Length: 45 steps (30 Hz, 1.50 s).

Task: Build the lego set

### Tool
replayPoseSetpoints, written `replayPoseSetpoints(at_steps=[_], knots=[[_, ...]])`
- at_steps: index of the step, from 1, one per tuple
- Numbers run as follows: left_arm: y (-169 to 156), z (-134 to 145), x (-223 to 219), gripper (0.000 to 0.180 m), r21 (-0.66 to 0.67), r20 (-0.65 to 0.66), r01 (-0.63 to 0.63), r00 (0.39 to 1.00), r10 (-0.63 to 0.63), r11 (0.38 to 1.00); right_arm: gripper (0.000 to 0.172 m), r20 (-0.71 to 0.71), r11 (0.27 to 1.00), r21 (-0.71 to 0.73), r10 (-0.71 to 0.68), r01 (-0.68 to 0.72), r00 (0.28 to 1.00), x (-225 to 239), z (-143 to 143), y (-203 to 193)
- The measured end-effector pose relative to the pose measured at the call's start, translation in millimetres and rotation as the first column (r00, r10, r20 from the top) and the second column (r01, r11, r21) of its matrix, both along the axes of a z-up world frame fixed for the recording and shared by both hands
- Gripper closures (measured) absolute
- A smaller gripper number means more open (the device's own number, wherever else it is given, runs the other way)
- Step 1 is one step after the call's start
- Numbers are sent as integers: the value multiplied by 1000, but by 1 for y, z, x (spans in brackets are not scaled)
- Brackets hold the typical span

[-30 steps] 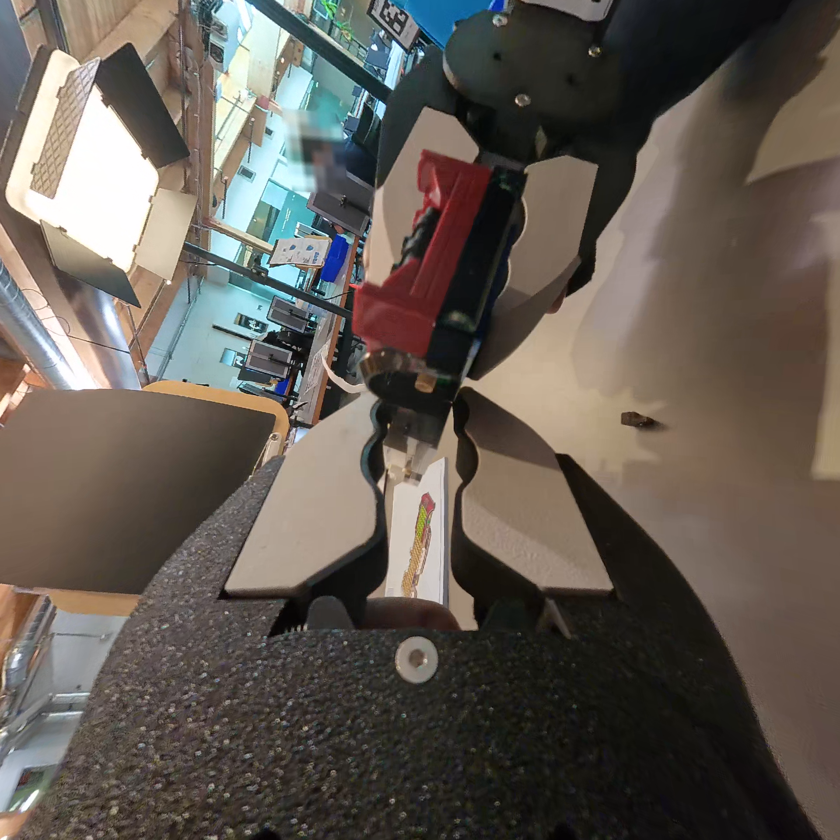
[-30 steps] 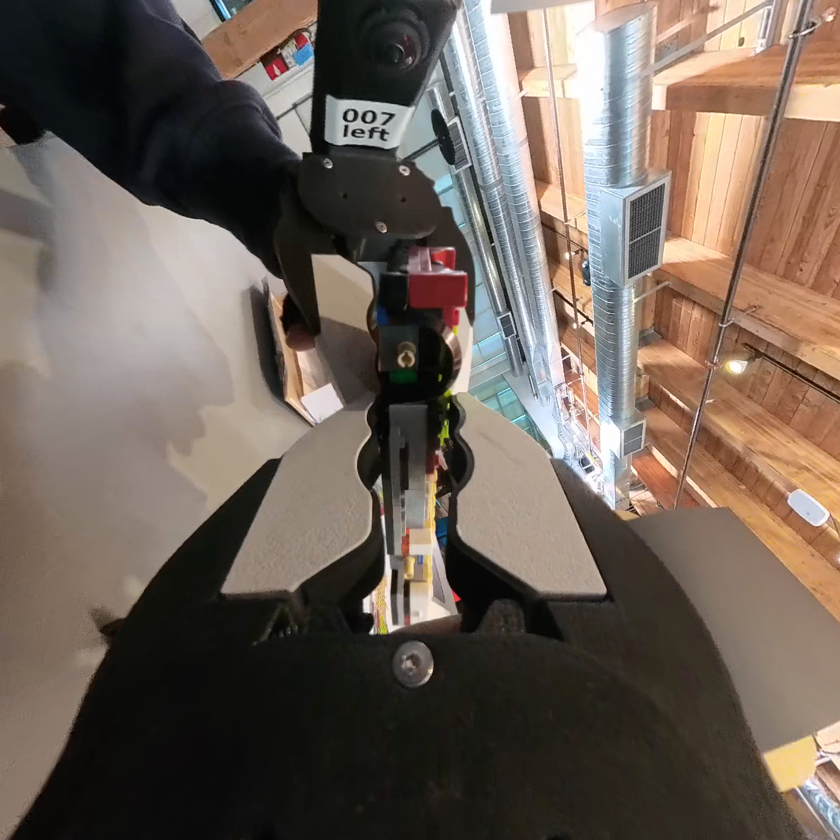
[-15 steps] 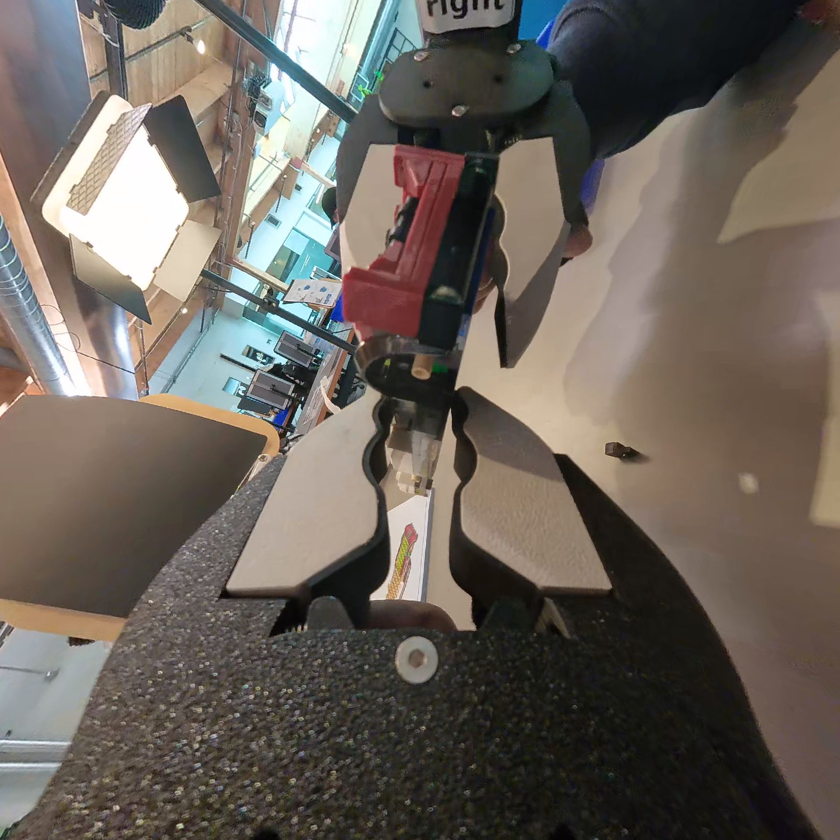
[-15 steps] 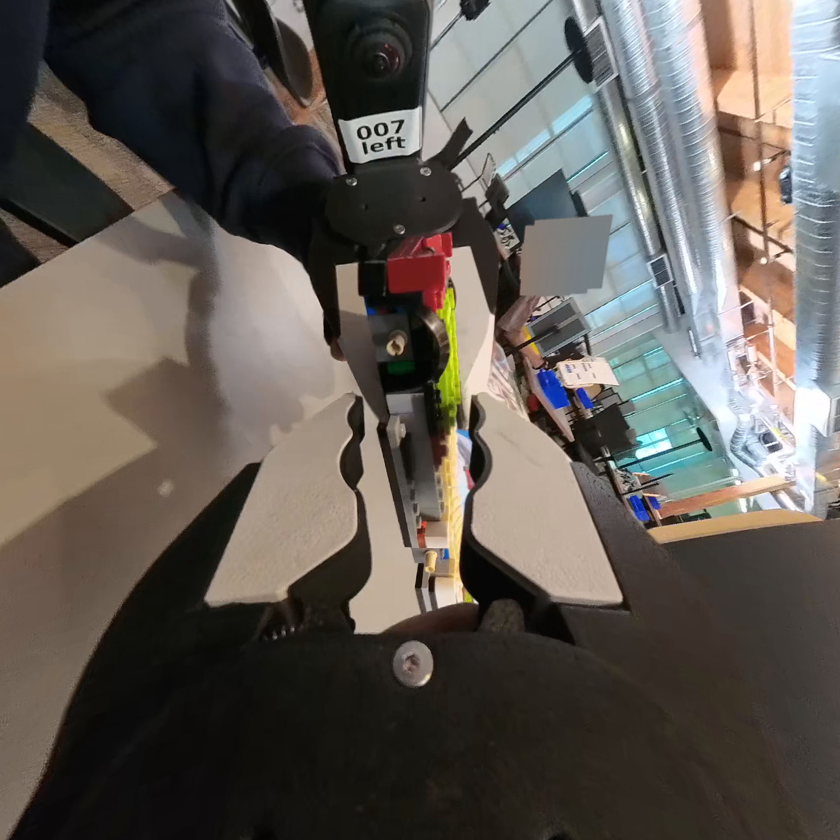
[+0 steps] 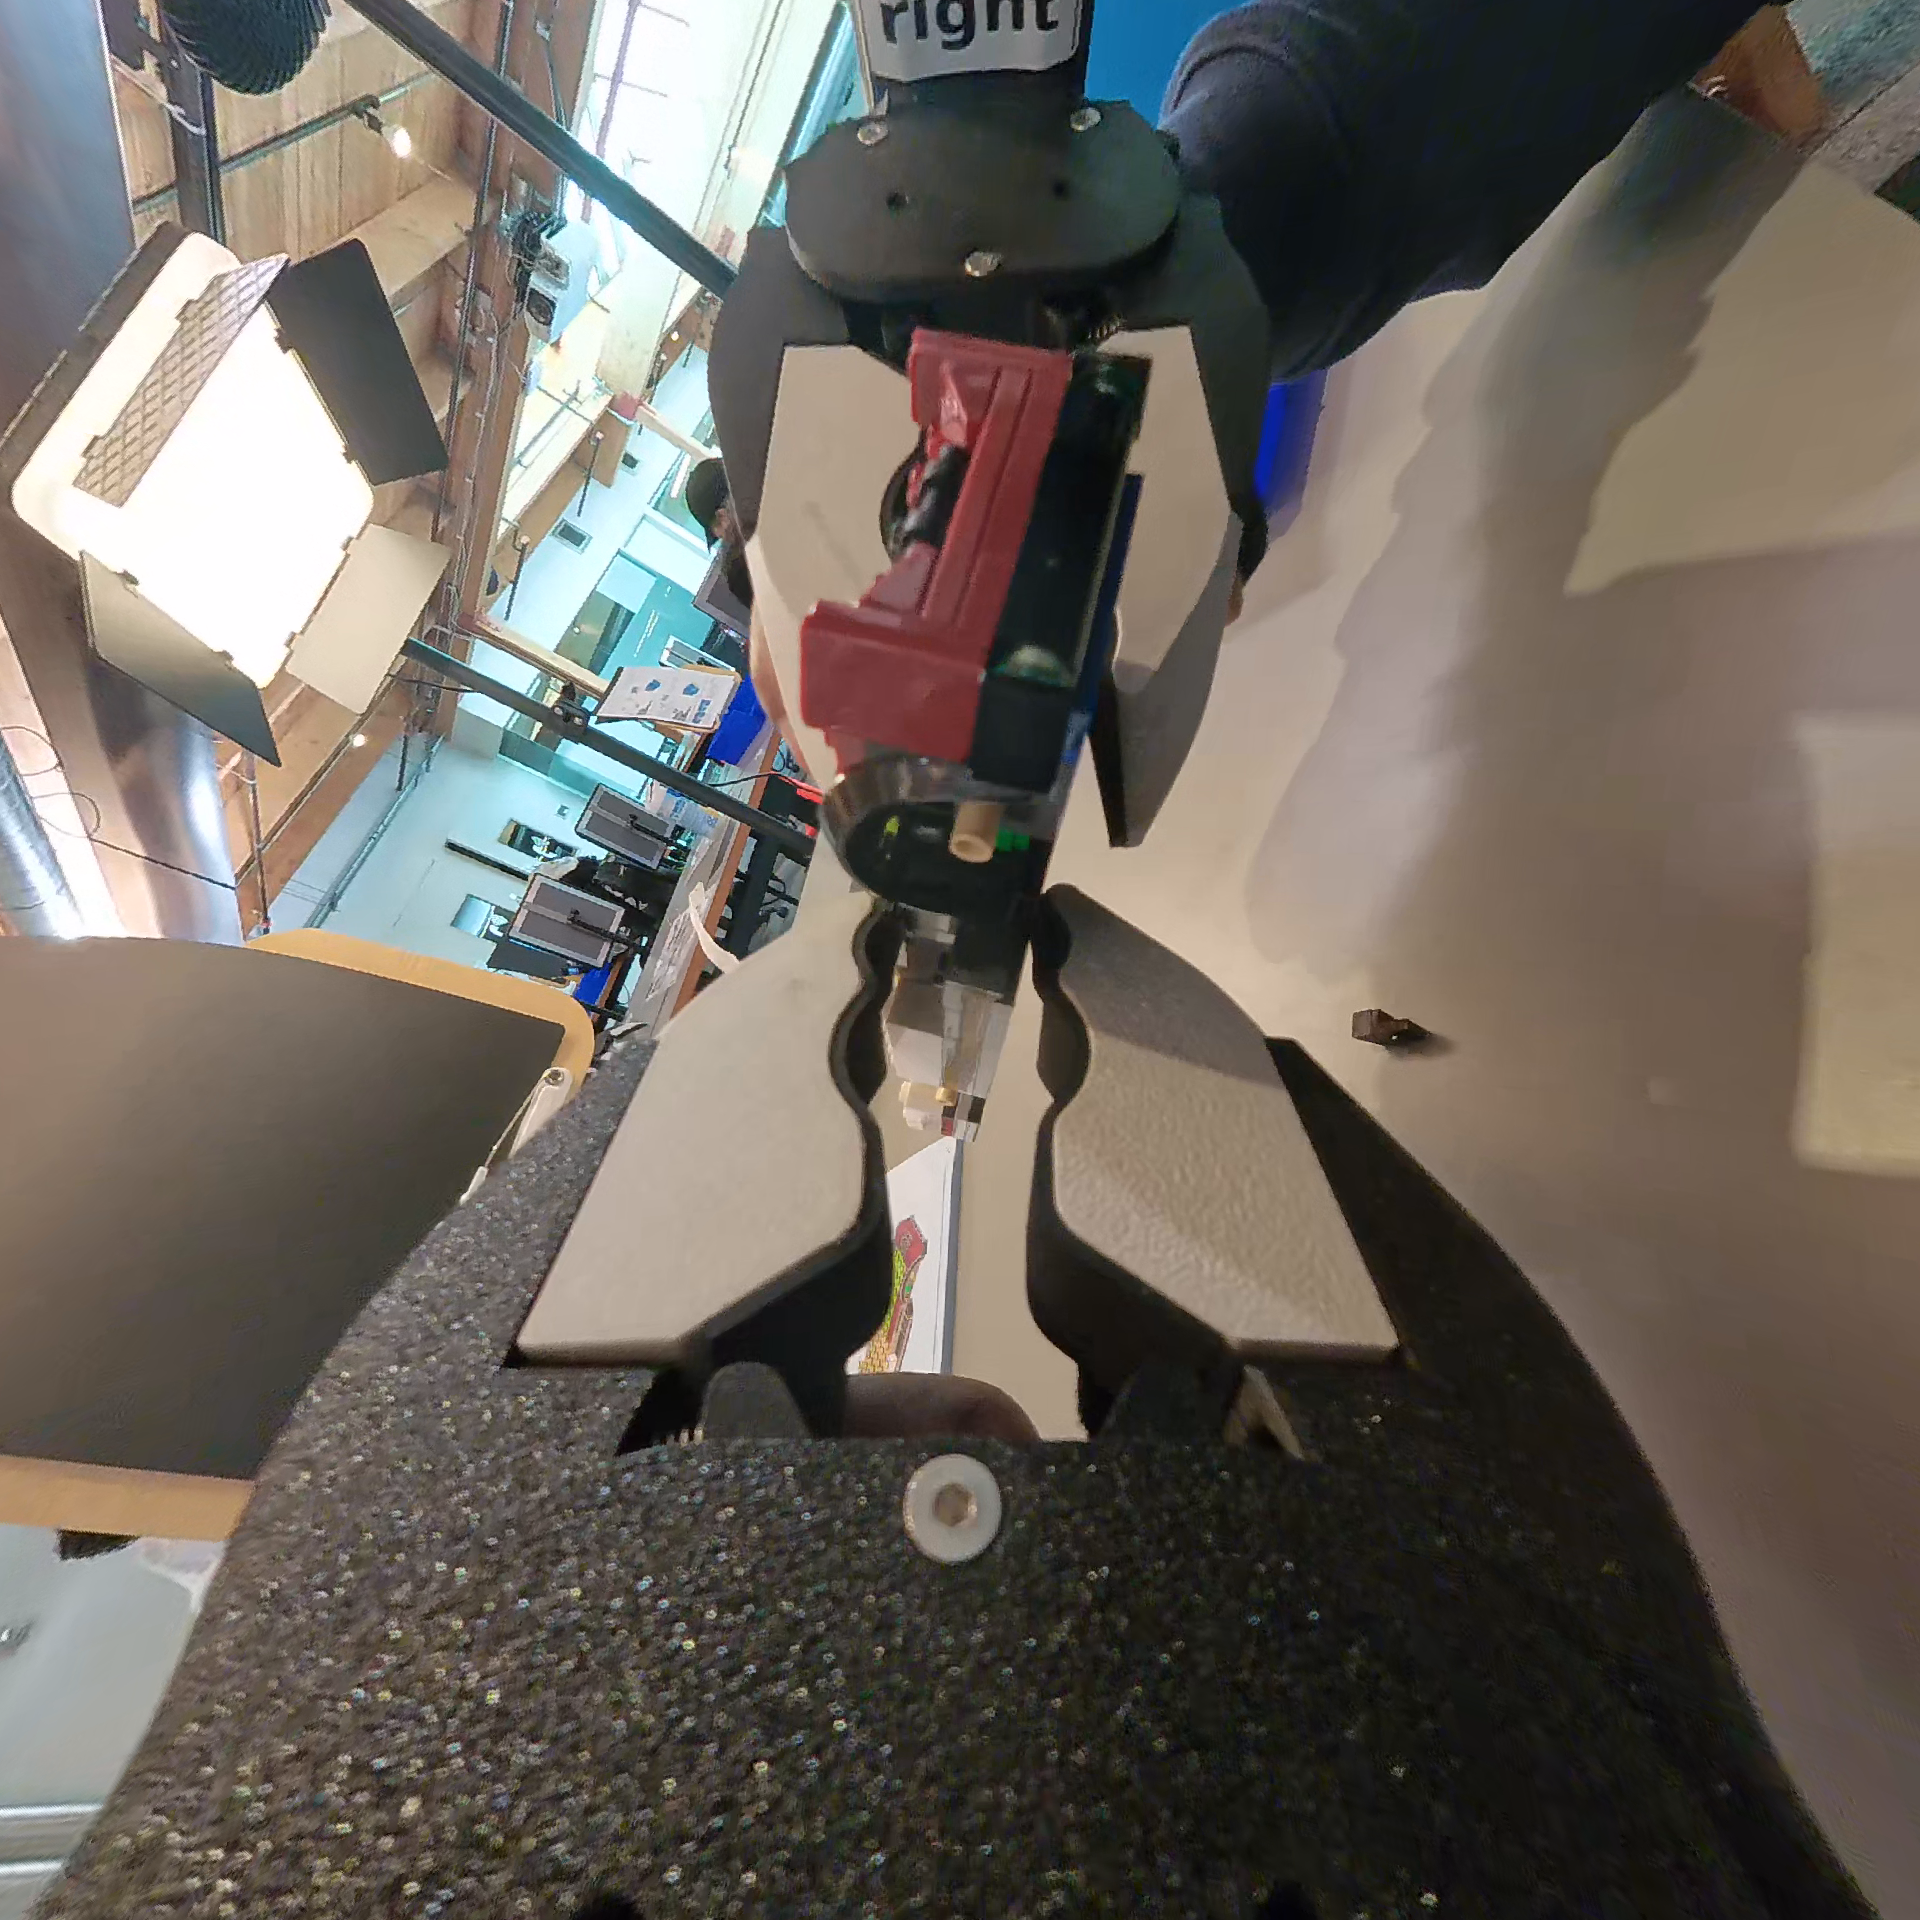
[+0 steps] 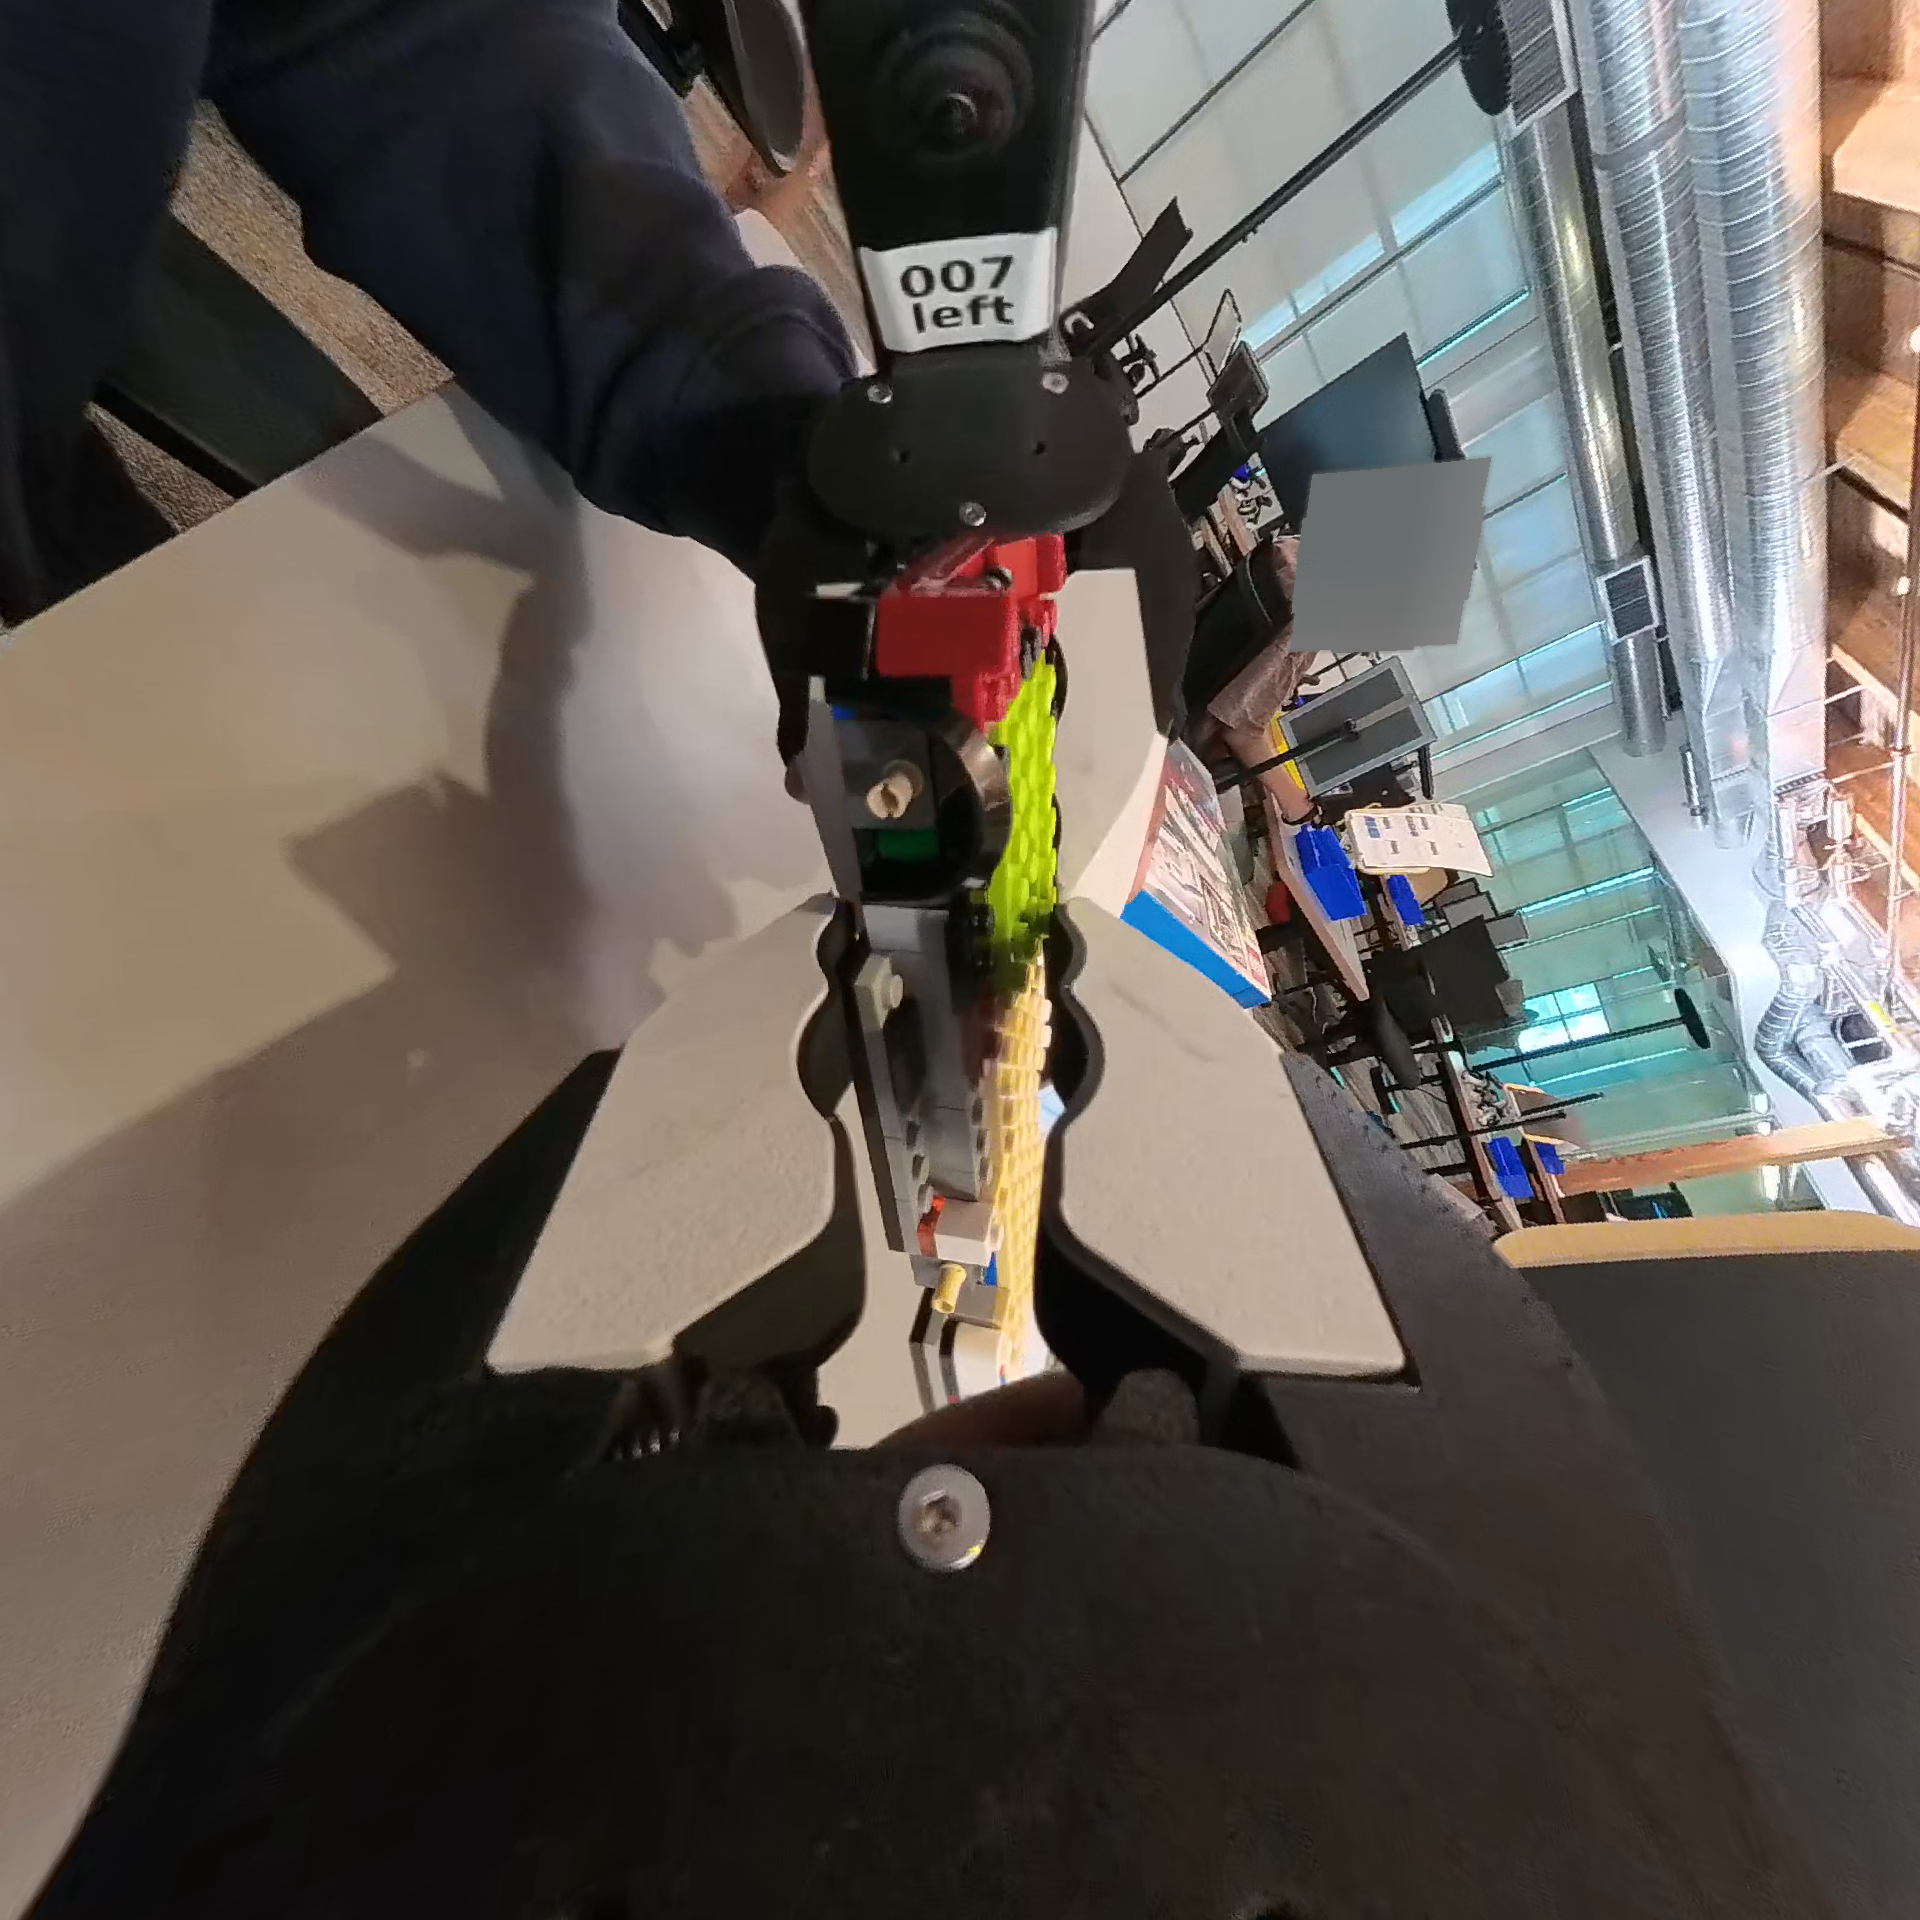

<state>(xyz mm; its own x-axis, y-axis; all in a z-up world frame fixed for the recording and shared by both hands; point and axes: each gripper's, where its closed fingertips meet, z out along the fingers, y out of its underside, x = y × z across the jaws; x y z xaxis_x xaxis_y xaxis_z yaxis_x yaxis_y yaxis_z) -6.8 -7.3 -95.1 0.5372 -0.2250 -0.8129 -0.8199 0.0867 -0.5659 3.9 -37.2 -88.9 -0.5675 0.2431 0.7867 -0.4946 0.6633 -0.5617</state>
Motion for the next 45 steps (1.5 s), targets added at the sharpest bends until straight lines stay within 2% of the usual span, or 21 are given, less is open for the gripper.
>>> replayPoseSetpoints(at_steps=[12, 21, 26, 34, 39, 45], knots=[[2, -1, -1, 155, -30, -2, 6, 1000, -6, 1000, 140, -45, 998, 67, 2, 1, 999, -1, -1, 1], [2, 4, -1, 155, -10, -11, -4, 1000, 3, 1000, 141, -101, 999, 40, -26, 30, 995, -1, 5, 4], [2, 7, -2, 155, -4, -48, -23, 999, 23, 1000, 127, -115, 1000, 24, -1, 3, 993, 6, 12, 3], [2, 5, 1, 156, -30, -99, -25, 995, 22, 999, 122, -104, 996, -1, 93, -94, 990, 22, 22, -11], [0, 4, 5, 156, -62, -101, -7, 995, 0, 998, 136, -111, 992, 9, 126, -126, 986, 25, 21, -15], [0, 6, 6, 156, -75, -95, 6, 995, -13, 997, 138, -108, 990, -6, 137, -138, 985, 26, 23, -16]])
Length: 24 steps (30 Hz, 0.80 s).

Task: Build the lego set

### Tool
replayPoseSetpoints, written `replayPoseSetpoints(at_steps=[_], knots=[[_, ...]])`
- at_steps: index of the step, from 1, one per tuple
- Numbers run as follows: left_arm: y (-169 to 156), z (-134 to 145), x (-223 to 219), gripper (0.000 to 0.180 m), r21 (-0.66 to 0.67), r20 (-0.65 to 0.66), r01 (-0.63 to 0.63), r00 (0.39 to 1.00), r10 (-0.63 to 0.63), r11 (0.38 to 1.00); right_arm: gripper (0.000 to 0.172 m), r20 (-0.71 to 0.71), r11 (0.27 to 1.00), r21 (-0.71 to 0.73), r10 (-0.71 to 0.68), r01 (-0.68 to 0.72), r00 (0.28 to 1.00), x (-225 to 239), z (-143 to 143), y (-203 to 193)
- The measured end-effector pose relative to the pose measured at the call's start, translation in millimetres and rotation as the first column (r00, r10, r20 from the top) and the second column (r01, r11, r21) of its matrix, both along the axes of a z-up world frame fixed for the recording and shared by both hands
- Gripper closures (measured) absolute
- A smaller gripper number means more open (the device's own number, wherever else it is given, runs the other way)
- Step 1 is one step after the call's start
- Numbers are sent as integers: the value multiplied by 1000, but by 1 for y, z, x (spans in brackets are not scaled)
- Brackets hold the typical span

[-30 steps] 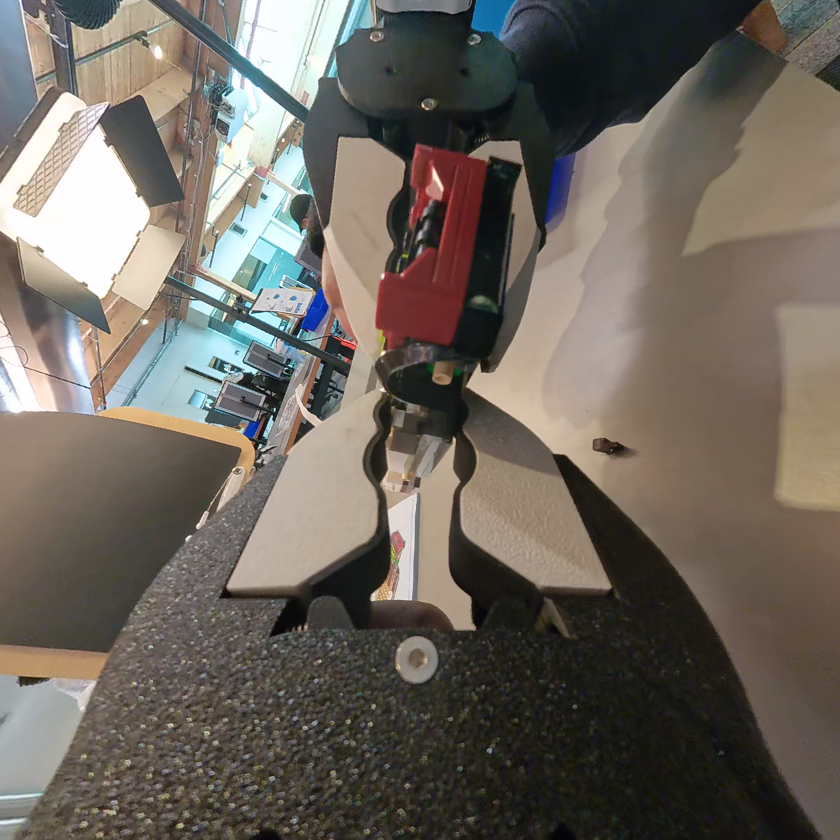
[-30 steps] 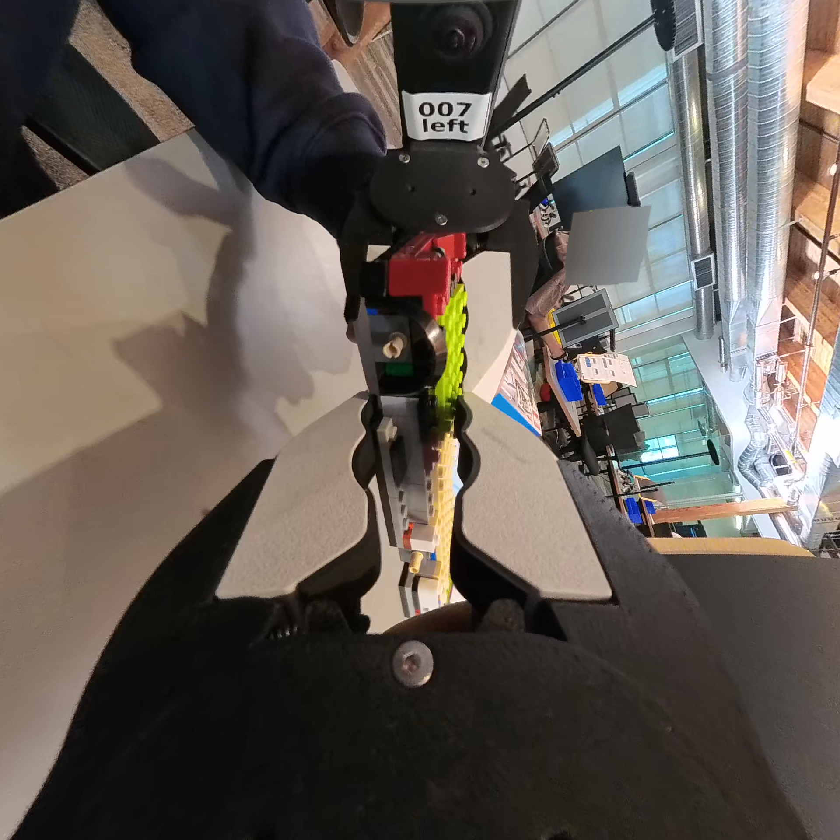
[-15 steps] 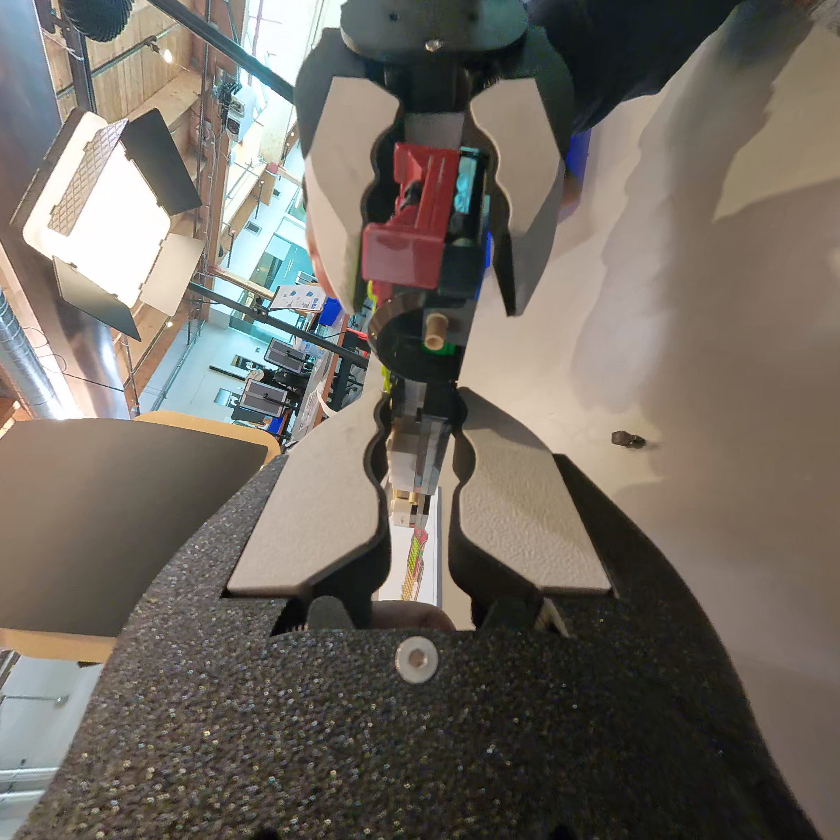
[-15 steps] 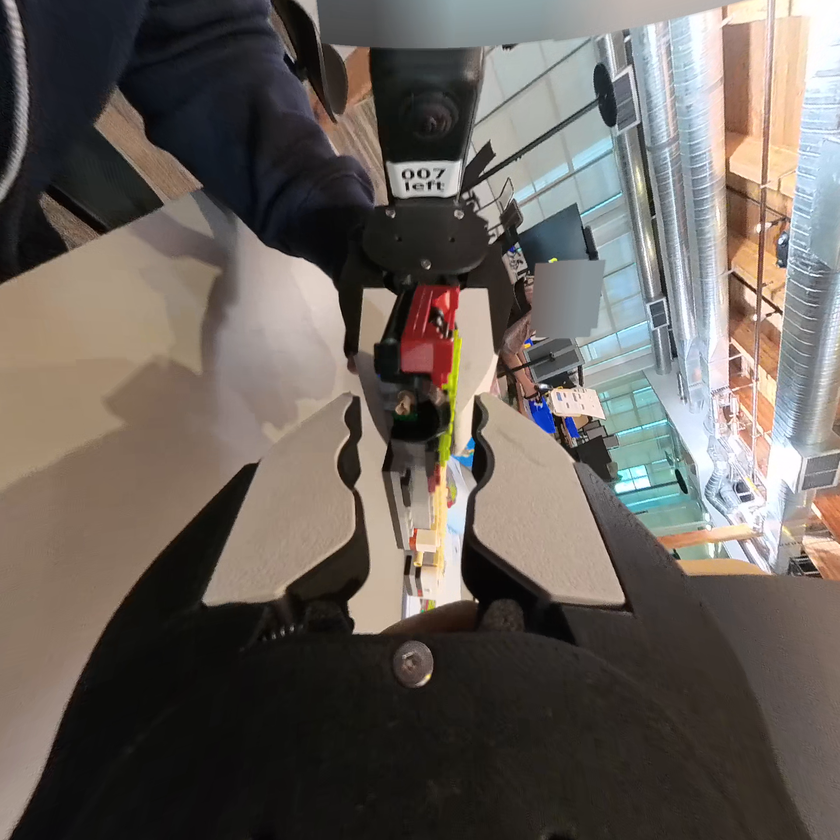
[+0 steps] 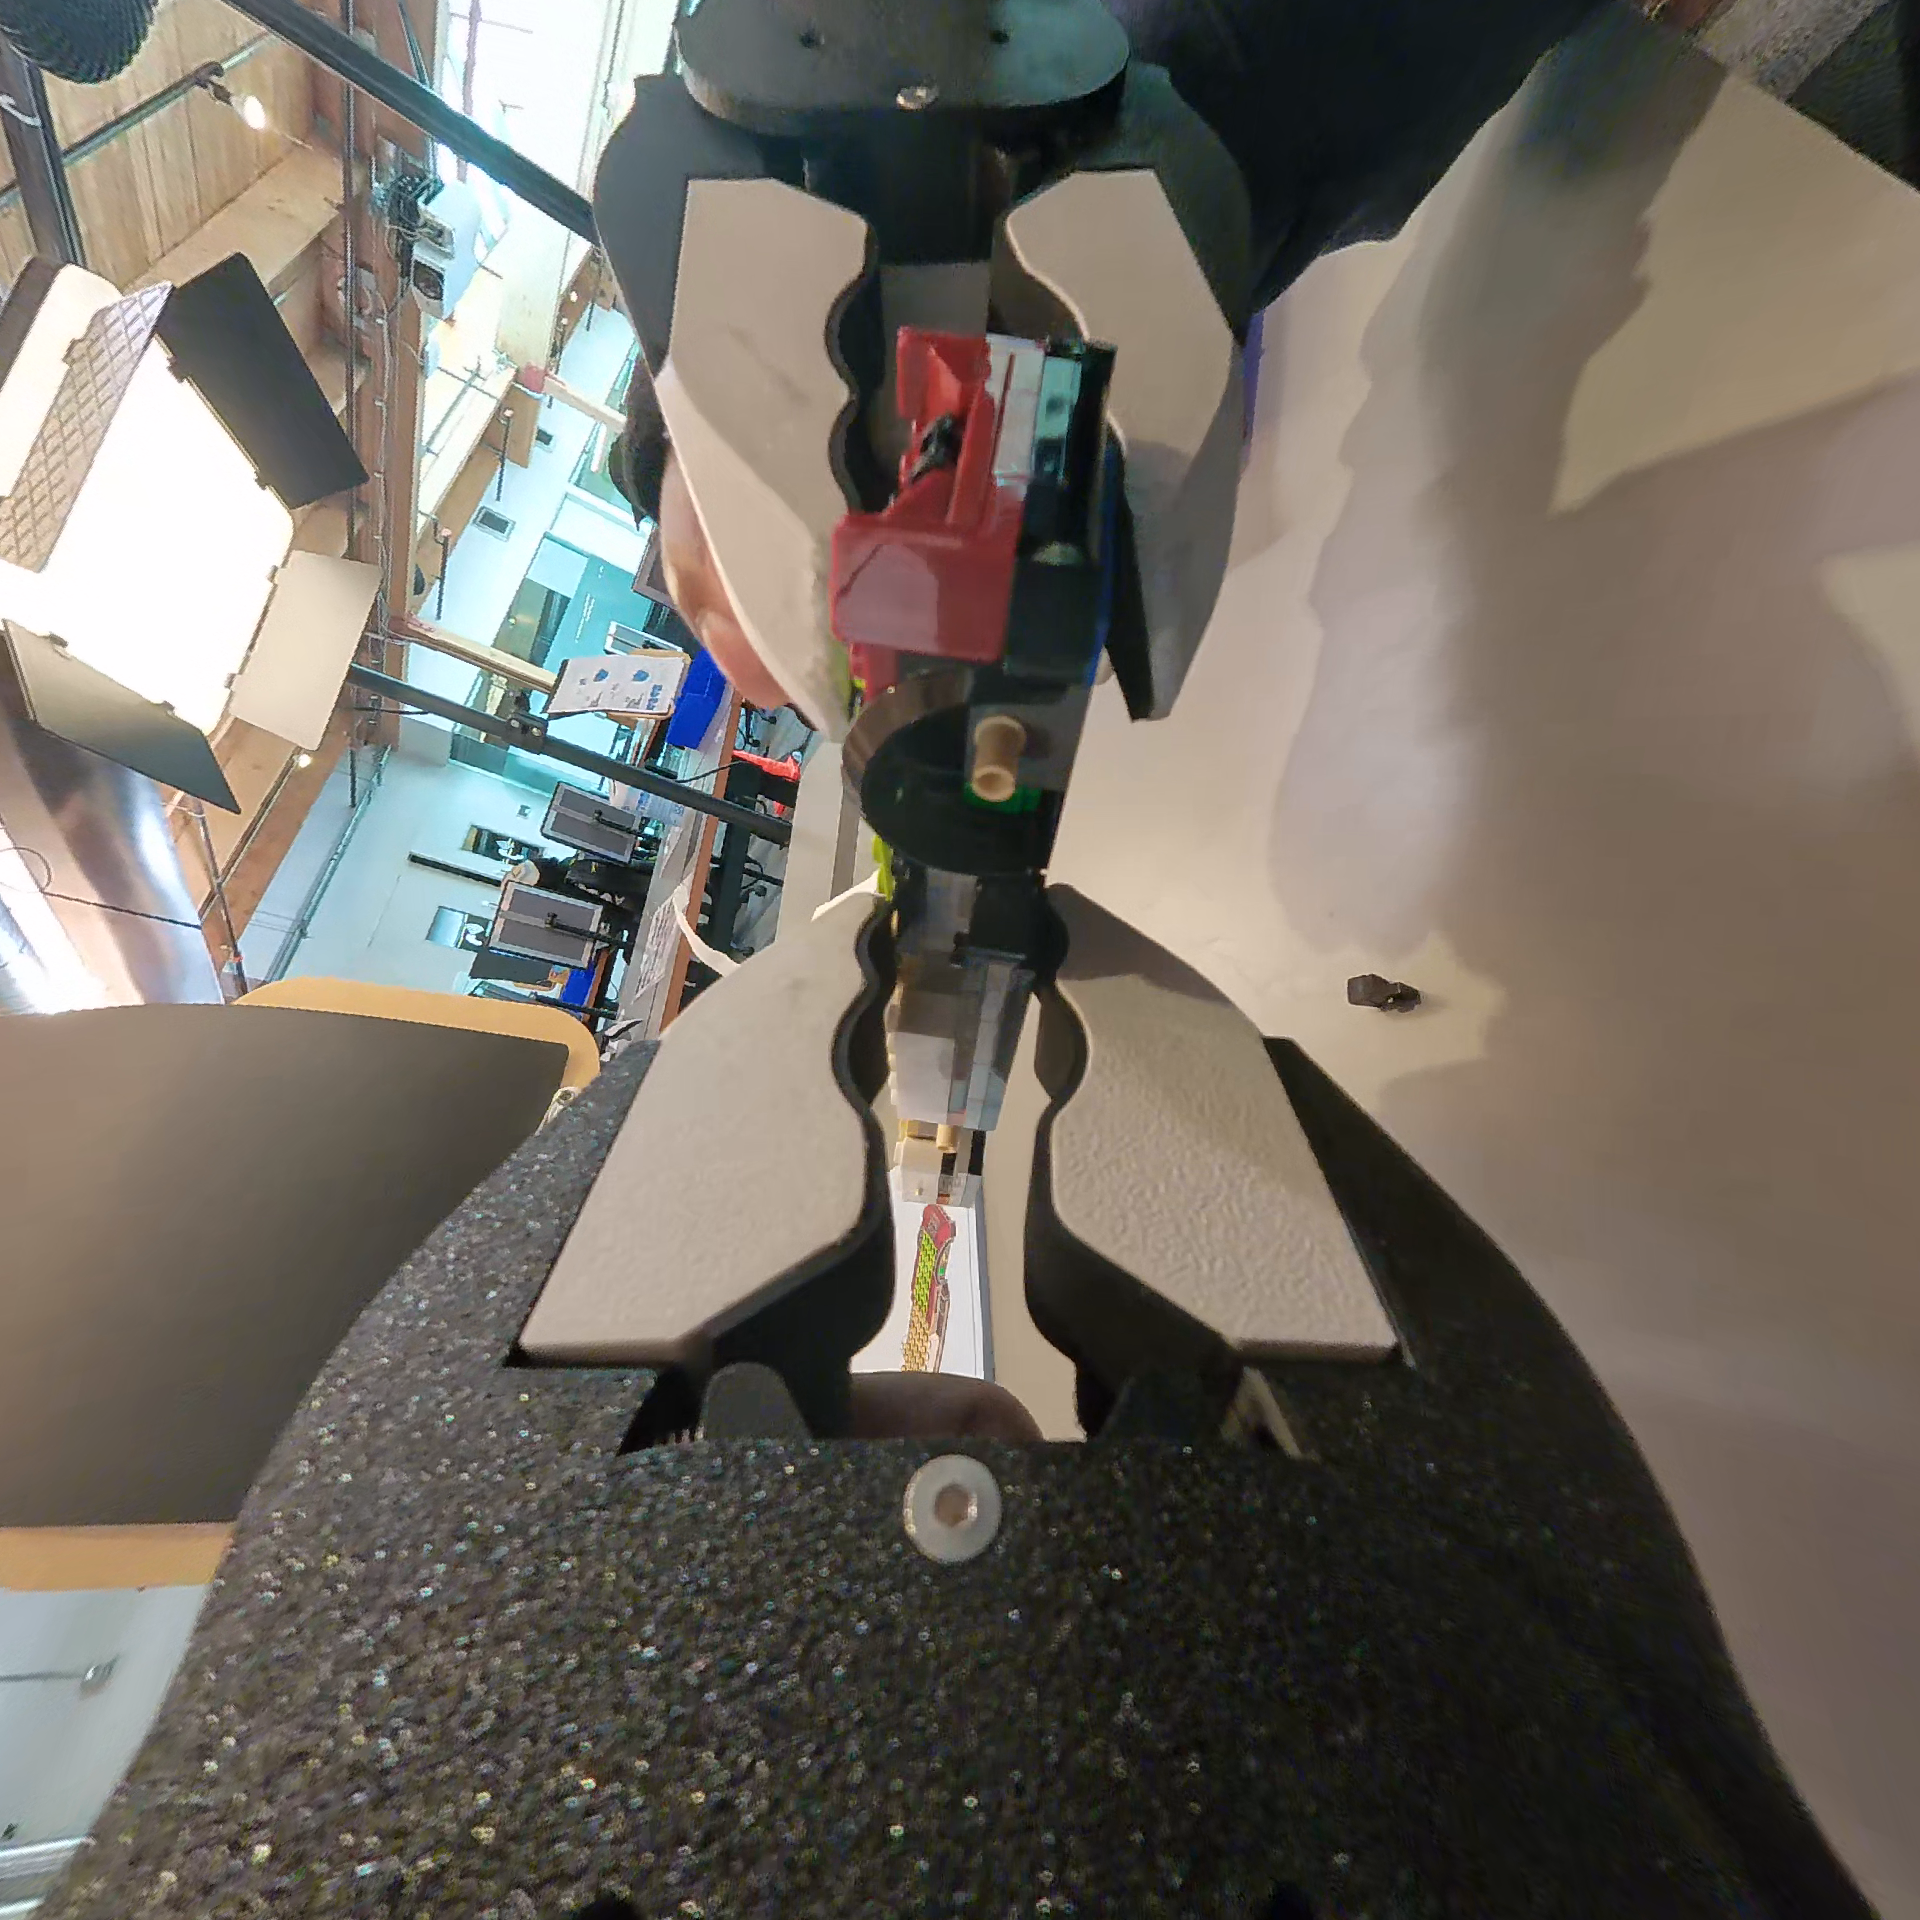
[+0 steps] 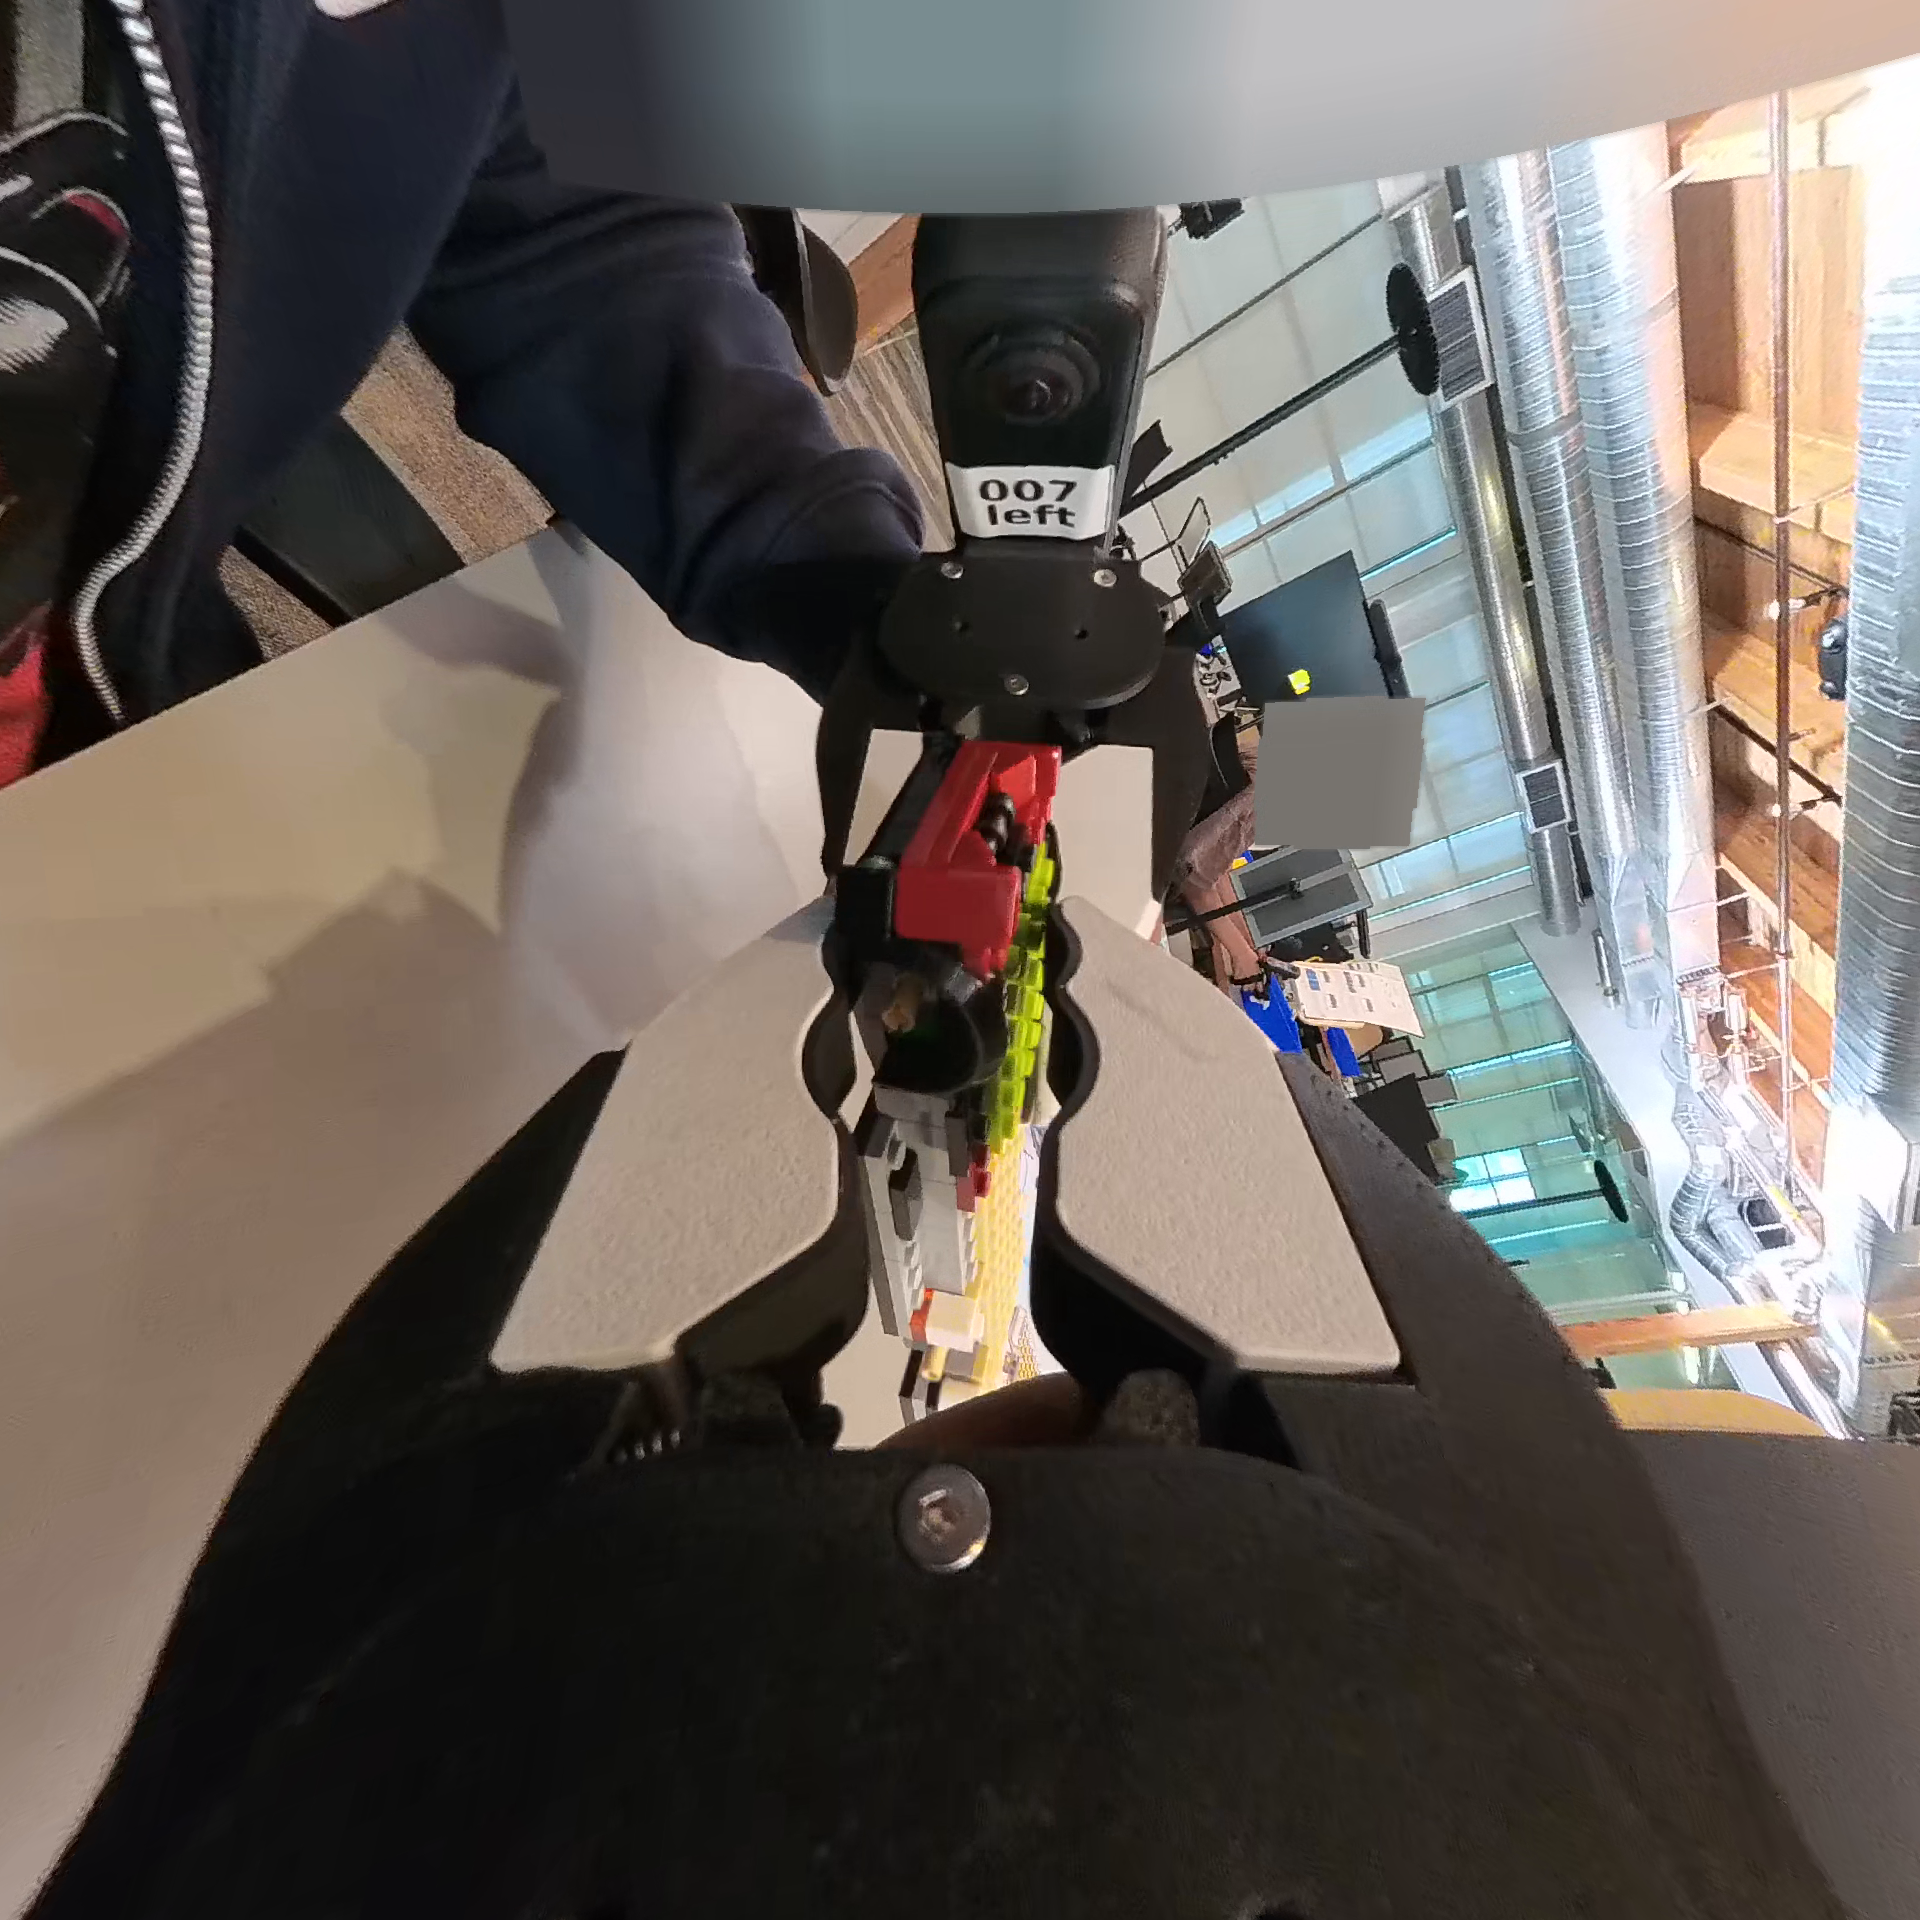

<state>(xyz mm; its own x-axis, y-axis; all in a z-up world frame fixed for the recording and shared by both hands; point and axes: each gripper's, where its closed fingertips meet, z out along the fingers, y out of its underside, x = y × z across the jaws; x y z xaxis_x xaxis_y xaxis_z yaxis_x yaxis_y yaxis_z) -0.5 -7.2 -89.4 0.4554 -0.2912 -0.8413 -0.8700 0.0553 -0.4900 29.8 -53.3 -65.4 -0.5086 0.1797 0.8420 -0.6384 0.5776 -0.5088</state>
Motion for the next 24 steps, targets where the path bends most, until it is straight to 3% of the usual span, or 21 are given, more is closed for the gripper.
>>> replayPoseSetpoints(at_steps=[21, 24], knots=[[3, 4, 2, 156, 41, -35, -9, 999, 10, 999, 140, -58, 1000, 14, -21, 22, 998, 2, 2, 2], [1, 3, 3, 156, 57, -34, -9, 999, 11, 998, 123, -51, 998, 13, -54, 55, 997, -2, 0, 8]])
